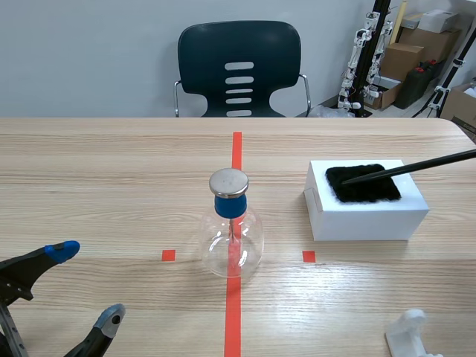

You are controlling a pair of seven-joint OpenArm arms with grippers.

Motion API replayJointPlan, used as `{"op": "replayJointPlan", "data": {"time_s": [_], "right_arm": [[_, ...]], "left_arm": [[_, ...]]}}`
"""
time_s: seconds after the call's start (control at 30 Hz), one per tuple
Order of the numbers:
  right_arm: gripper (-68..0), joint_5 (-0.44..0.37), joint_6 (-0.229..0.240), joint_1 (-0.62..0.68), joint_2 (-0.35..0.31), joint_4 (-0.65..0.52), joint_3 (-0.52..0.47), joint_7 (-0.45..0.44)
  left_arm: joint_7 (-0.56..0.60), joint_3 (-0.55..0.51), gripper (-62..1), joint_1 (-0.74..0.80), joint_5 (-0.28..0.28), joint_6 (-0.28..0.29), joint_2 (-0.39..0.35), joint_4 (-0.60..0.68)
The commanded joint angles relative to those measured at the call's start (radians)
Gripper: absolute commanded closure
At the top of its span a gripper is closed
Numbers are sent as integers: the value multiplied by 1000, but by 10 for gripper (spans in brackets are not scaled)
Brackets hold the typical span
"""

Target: Do the electroscope experiment. rub the rod on the fur

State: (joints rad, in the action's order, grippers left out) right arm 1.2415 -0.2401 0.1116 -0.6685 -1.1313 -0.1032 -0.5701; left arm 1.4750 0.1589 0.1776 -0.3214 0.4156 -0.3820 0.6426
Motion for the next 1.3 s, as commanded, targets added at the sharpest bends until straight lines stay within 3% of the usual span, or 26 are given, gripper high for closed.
{"op": "replayJointPlan", "data": {"time_s": [0.0,0.07,0.17,0.3,0.5,0.7,0.8,0.87,1.0,1.27], "right_arm": [[-13,8,-6,-12,-27,-17,-7,38],[-13,8,5,-12,-38,-12,-7,97],[-13,9,9,-12,-63,13,-7,120],[-13,8,8,-12,-73,33,-7,92],[-13,8,-47,-12,-48,22,-6,-3],[-13,10,-51,-12,-34,12,-2,9],[-13,8,-36,-12,-52,12,-2,82],[-13,7,-2,-15,-70,12,-2,117],[-13,0,35,-15,-91,12,-2,141],[-13,0,-5,-14,-64,11,2,11]], "left_arm": [[18,0,-623,2,7,-2,4,5],[18,0,-623,2,7,-2,4,5],[18,0,-623,2,7,-2,4,5],[18,0,-623,2,7,-2,4,5],[18,0,-623,2,7,-2,4,5],[18,0,-623,2,7,-2,4,5],[18,0,-623,2,7,-2,4,5],[18,0,-623,2,7,-2,4,5],[18,0,-623,2,7,-2,4,5],[18,0,-623,2,7,-2,4,5]]}}
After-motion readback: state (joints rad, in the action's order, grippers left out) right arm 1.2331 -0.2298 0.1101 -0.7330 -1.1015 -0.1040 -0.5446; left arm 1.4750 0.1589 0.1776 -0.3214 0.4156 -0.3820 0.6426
